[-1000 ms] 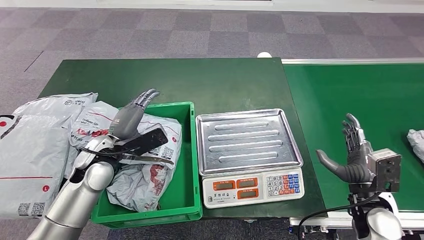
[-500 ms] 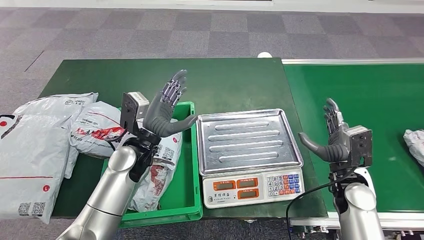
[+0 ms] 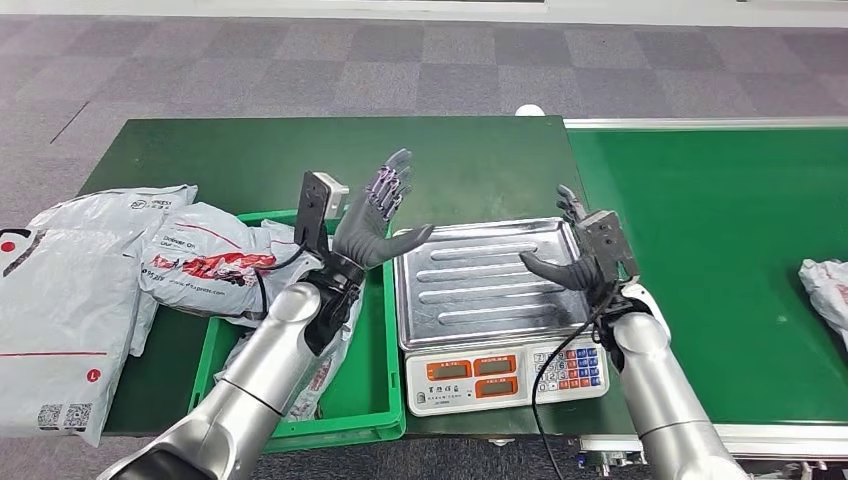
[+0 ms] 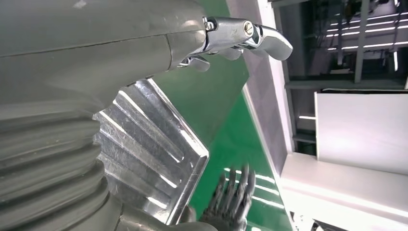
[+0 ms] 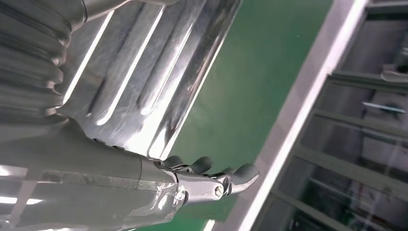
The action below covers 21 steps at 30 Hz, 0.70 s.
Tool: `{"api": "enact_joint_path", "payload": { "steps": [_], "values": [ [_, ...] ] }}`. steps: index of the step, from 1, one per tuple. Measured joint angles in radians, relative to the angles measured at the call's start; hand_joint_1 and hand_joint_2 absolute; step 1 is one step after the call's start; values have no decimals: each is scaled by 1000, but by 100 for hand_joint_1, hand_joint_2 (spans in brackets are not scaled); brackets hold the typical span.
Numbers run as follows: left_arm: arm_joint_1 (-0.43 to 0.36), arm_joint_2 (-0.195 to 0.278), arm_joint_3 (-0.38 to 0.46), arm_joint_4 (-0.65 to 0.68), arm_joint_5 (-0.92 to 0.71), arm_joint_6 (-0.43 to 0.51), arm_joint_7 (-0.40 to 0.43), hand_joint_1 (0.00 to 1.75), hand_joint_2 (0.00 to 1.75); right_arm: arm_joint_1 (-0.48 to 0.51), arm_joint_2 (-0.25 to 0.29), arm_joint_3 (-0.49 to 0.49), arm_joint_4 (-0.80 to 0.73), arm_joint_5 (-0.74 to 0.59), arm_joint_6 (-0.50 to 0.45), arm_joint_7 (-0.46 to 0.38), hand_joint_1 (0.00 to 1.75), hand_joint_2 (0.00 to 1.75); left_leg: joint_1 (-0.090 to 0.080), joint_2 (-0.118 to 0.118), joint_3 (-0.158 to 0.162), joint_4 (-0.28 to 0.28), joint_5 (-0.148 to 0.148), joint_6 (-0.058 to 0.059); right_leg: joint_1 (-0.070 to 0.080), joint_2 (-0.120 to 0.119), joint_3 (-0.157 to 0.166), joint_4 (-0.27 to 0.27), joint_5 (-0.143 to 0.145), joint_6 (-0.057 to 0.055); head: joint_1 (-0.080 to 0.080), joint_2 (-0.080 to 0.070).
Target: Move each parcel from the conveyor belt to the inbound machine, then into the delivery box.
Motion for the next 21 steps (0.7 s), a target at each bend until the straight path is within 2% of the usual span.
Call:
{"api": "enact_joint_path", "payload": {
  "steps": [9, 13, 21],
  "values": [
    [-22, -8, -3, 64, 3, 8, -6, 0, 175, -51, 15, 49, 99, 11, -13, 1, 0, 175, 0, -1, 0, 0, 0, 0, 0, -1, 0, 0, 0, 0, 0, 0],
    [-23, -7, -3, 82, 10, 17, -13, 0, 175, -81, 13, 60, 140, 40, -55, 7, 0, 175, 0, 0, 0, 0, 0, 0, 0, 0, 0, 0, 0, 0, 0, 0],
    [-23, 1, -8, 100, -16, 53, -36, 0, 175, -131, -53, 57, 214, 77, -192, 7, 0, 175, -1, -2, -1, 0, 0, 1, -1, -2, 0, 0, 0, 1, 0, 0]
  ]
}}
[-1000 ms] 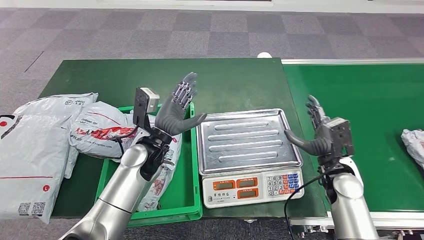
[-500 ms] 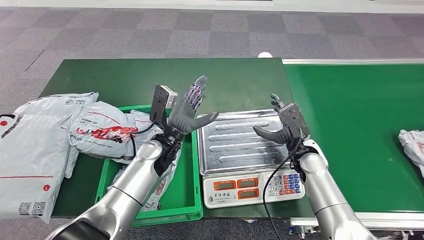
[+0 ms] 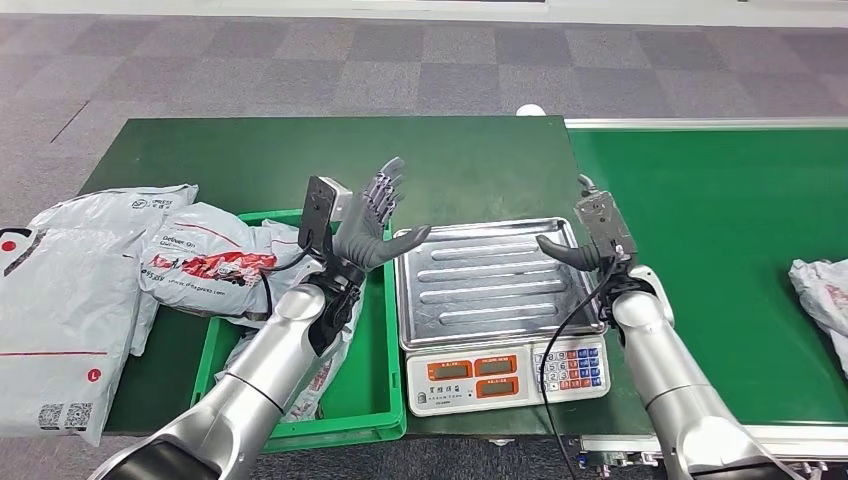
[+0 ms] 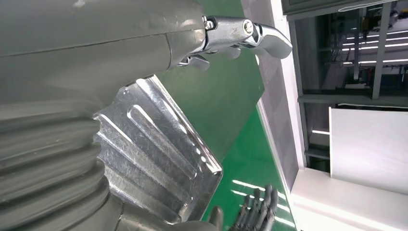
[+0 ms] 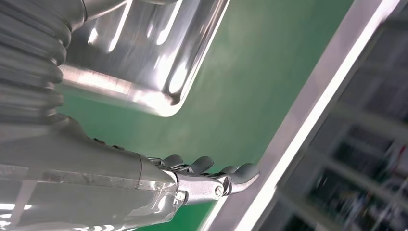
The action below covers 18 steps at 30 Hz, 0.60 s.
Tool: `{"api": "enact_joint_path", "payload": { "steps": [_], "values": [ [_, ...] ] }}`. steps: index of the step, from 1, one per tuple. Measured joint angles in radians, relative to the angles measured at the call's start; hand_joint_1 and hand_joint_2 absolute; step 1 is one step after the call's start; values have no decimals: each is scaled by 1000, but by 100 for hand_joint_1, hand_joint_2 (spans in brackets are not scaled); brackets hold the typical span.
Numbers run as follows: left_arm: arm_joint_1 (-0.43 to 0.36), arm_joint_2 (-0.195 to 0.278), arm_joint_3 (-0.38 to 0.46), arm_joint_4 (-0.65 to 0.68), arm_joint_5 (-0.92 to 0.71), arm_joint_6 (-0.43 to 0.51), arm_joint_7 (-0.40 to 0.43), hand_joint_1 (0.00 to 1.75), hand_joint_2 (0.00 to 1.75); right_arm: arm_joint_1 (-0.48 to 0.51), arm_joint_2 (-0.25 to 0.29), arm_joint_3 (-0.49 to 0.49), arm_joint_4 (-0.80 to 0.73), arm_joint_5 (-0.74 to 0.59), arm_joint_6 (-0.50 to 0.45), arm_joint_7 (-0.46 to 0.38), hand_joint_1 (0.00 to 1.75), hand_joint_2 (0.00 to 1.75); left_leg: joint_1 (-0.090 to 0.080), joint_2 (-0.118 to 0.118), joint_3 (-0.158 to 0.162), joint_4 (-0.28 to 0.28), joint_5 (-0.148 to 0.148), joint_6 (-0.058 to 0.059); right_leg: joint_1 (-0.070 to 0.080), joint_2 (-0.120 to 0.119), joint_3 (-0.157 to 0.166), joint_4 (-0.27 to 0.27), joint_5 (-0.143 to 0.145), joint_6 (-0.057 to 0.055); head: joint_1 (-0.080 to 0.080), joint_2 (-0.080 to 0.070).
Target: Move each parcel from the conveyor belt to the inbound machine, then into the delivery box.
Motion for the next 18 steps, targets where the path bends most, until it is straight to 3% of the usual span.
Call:
{"api": "enact_joint_path", "payload": {
  "steps": [5, 10, 15, 18],
  "values": [
    [0, 3, -4, 4, 27, -36, 5, 0, 175, -17, -71, -14, 18, 102, -91, 47, 0, 175, -1, -1, 0, 0, 0, 0, -1, -1, 0, 0, 0, 0, 0, 0],
    [9, 13, -4, -15, 26, -28, 11, 0, 175, -48, -134, -14, 85, 334, -217, 144, 0, 175, -1, 0, 0, 0, 0, 1, -1, -1, 0, 0, 0, 0, 0, 0],
    [38, 35, -4, -57, 11, -8, 12, 0, 175, -60, -181, -1, 194, 738, -375, 451, 0, 175, -1, -2, -1, 0, 0, 1, -1, -2, 0, 0, 0, 0, 0, 0],
    [48, 44, -4, -82, 2, 2, 16, 0, 175, -51, -209, 3, 247, 886, -429, 563, 0, 175, -1, -2, -1, 0, 0, 1, -1, -2, 0, 0, 0, 0, 0, 0]
  ]
}}
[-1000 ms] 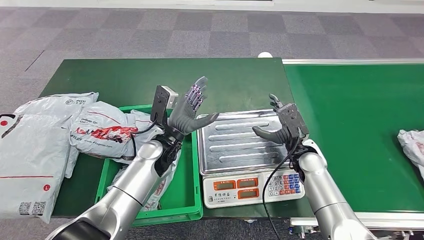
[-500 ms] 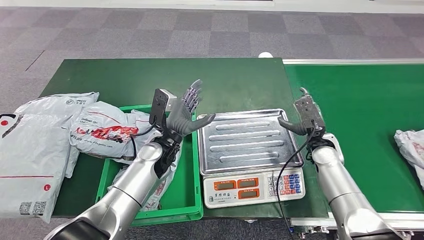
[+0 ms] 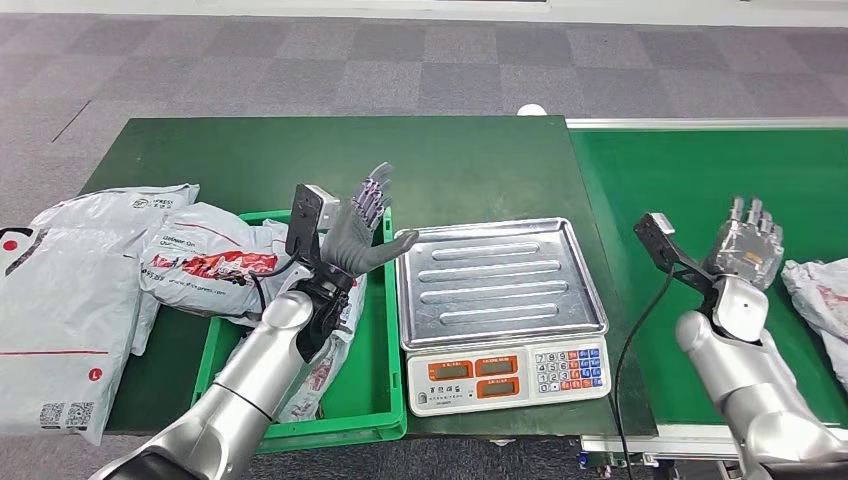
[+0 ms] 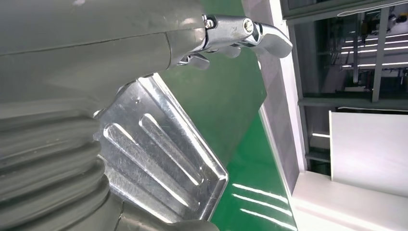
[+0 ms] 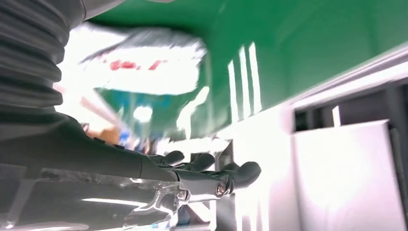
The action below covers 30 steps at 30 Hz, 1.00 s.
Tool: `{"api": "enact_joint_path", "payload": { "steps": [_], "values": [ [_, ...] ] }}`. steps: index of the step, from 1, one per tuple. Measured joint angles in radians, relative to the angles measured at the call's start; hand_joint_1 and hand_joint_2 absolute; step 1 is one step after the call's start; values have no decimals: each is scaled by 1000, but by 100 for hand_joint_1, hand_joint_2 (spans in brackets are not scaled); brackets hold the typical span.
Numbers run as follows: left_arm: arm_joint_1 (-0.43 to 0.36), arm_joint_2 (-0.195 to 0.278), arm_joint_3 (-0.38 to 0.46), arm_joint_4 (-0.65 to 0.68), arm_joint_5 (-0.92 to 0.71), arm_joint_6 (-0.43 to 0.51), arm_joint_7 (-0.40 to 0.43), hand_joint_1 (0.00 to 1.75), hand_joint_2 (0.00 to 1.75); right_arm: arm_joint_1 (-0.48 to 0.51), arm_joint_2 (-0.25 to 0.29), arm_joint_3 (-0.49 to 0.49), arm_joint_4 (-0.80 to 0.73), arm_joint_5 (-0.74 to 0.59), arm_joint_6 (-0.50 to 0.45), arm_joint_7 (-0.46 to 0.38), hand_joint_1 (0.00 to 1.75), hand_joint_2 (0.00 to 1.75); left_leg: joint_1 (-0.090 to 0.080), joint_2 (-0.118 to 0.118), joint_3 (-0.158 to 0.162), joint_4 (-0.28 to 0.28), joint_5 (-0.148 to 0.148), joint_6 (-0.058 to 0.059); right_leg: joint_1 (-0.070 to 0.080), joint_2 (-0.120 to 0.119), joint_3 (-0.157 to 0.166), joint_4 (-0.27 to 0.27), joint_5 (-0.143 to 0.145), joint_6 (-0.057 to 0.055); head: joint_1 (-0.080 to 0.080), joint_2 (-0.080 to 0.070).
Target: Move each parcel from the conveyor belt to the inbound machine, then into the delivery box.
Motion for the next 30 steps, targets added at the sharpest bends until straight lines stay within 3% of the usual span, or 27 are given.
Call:
{"api": "enact_joint_path", "payload": {
  "steps": [5, 15, 25, 30],
  "values": [
    [11, 10, 0, -30, -8, 11, 10, 0, 175, 54, -28, -43, 38, 97, -31, 51, 0, 175, 0, 0, 0, 0, -1, 1, 0, 0, 0, 0, -1, 1, 0, 0],
    [33, 28, 0, -67, -9, 14, 17, 0, 175, 155, -32, -187, 68, 85, -16, -2, 0, 175, 0, 0, -1, 0, -1, 1, 0, 0, 0, 0, -1, 1, 0, 0],
    [59, 38, 0, -101, -18, 15, 29, 0, 175, 254, 4, -286, 21, 217, 131, 103, 0, 175, 0, 0, -1, 0, -1, 1, 0, -1, 0, 0, -1, 1, 0, 0],
    [68, 42, 0, -121, -18, 15, 34, 0, 175, 297, 24, -333, -22, 236, 166, 109, 0, 175, 0, 0, -1, 0, -1, 1, 0, -1, 0, 0, -1, 1, 0, 0]
  ]
}}
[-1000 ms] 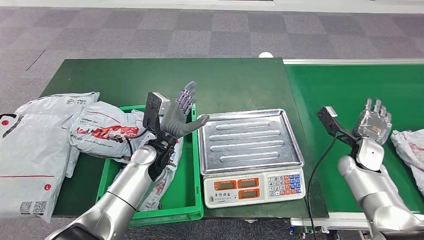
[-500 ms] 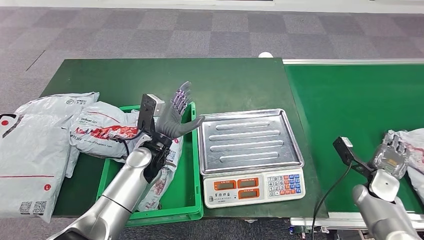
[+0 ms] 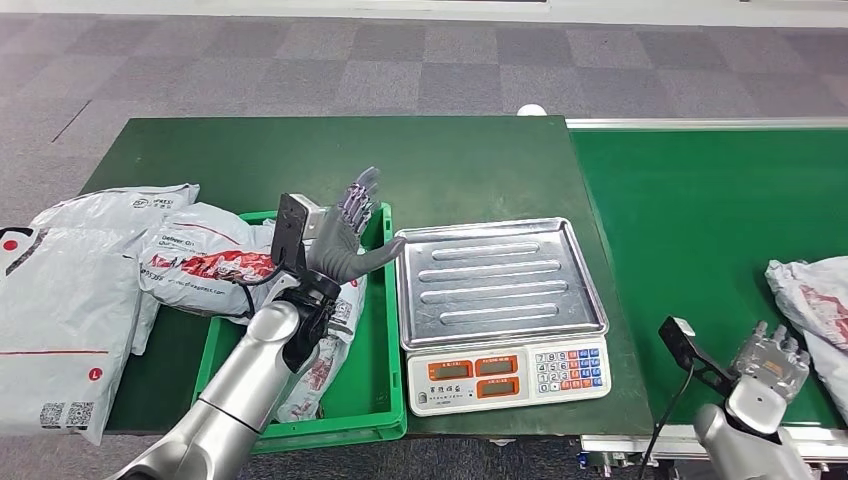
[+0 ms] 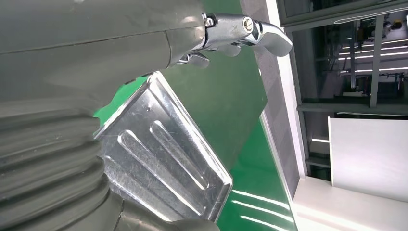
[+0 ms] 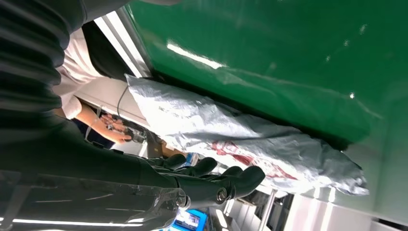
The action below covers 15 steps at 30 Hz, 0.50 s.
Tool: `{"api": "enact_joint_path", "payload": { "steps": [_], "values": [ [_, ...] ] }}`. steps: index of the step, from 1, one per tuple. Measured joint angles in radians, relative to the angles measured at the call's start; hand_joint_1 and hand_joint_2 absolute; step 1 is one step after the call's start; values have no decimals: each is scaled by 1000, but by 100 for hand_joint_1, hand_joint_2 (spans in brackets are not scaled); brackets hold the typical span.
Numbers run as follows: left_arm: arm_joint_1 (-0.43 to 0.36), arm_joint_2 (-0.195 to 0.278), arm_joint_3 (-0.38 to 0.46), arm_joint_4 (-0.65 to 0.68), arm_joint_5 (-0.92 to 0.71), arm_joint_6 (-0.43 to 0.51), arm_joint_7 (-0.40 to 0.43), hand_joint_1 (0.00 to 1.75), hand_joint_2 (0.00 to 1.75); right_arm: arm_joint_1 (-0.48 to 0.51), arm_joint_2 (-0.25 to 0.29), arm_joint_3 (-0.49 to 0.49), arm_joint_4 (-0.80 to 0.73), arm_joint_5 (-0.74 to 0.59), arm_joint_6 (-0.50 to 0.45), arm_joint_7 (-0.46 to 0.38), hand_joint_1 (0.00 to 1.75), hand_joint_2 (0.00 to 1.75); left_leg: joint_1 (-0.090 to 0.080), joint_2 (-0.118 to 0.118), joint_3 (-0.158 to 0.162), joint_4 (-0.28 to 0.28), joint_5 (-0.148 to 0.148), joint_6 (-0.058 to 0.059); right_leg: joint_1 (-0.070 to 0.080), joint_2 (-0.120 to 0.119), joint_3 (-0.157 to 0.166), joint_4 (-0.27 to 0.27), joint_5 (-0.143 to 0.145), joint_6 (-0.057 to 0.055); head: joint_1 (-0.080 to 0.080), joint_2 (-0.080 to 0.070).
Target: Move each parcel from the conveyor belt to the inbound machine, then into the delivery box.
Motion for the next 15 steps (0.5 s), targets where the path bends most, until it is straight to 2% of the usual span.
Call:
{"api": "enact_joint_path", "payload": {
  "steps": [15],
  "values": [
    [12, 2, 0, -18, 0, 0, 4, 0, 175, 19, 13, -40, -31, 1, 7, 0, 0, 175, 0, 0, 0, 0, 0, 0, 0, 0, 0, 0, 0, 0, 0, 0]
  ]
}}
